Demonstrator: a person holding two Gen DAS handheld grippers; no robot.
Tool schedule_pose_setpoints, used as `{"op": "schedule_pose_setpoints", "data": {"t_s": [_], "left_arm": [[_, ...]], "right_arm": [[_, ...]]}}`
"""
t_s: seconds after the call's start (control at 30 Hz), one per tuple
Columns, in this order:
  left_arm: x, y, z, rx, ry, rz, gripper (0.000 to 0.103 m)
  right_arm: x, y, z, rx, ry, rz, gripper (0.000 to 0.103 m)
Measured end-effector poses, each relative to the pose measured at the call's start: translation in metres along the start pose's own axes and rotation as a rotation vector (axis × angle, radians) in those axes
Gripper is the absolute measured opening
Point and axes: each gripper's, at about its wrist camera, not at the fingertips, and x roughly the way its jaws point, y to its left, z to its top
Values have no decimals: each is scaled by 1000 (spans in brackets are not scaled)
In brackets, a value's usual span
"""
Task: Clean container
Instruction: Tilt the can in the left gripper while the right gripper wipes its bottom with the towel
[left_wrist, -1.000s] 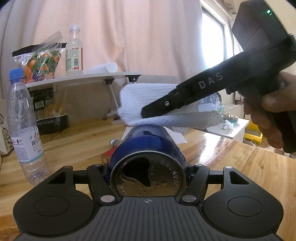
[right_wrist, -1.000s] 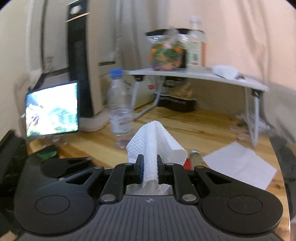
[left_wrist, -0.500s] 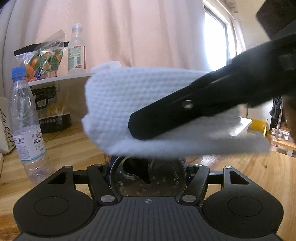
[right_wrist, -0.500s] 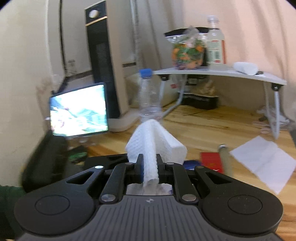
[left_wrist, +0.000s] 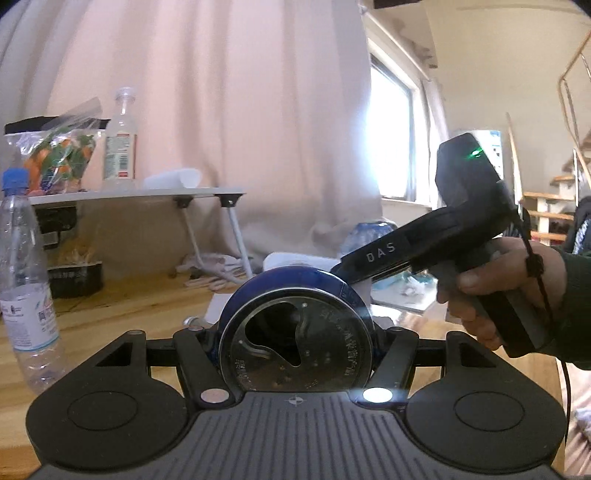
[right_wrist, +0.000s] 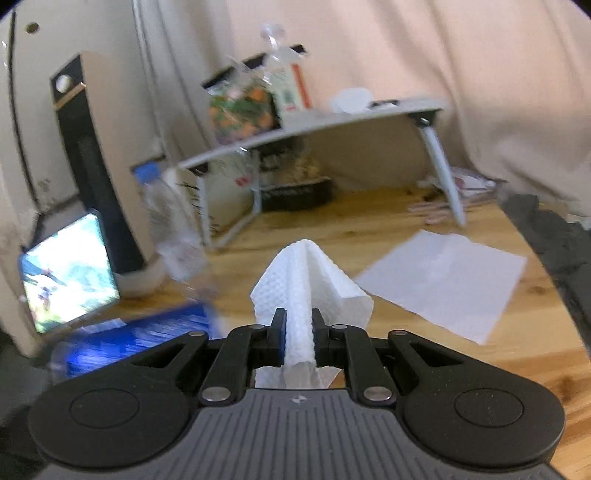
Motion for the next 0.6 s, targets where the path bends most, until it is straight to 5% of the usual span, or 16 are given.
{"op": "schedule_pose_setpoints", "data": {"t_s": [0.6], "left_arm": [[9,5,-4,-29,60,-10,67]], "right_arm": [[2,7,-11,-20,34,111,13]]}}
